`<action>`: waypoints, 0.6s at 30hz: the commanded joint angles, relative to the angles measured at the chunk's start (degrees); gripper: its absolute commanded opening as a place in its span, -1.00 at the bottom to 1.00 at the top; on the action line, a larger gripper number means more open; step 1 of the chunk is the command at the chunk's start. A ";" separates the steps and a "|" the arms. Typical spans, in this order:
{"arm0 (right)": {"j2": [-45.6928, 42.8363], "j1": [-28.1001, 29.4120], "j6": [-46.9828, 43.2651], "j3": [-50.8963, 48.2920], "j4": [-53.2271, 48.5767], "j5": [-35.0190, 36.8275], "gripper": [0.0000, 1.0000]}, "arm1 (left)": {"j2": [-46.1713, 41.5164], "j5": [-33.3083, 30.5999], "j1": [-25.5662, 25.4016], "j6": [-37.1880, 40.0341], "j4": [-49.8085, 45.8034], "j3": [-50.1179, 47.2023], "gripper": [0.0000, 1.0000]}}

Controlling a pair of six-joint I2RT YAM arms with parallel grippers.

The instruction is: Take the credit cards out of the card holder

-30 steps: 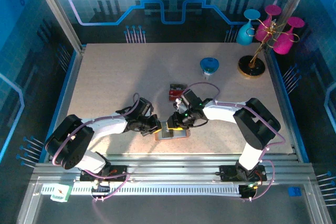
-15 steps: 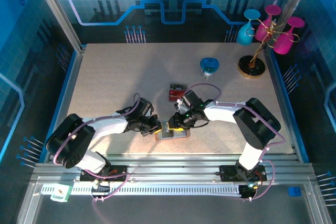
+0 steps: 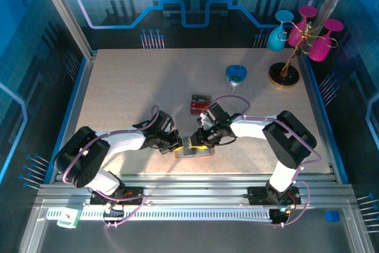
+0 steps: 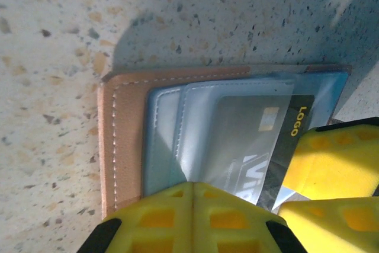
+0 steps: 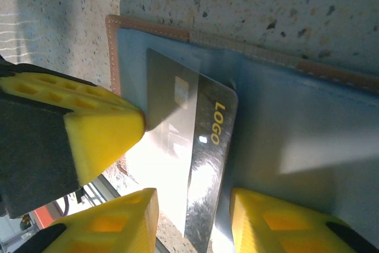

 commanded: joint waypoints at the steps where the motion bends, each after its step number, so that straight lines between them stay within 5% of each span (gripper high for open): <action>1: 0.58 -0.75 0.76 -0.63 1.08 -1.32 -0.28 | 1.70 0.08 -0.36 0.69 -1.33 -0.13 -0.94; 18: -1.91 -1.24 1.36 -1.95 1.84 -1.33 -0.60 | 1.23 -0.55 -0.58 0.88 -2.28 -0.66 -0.95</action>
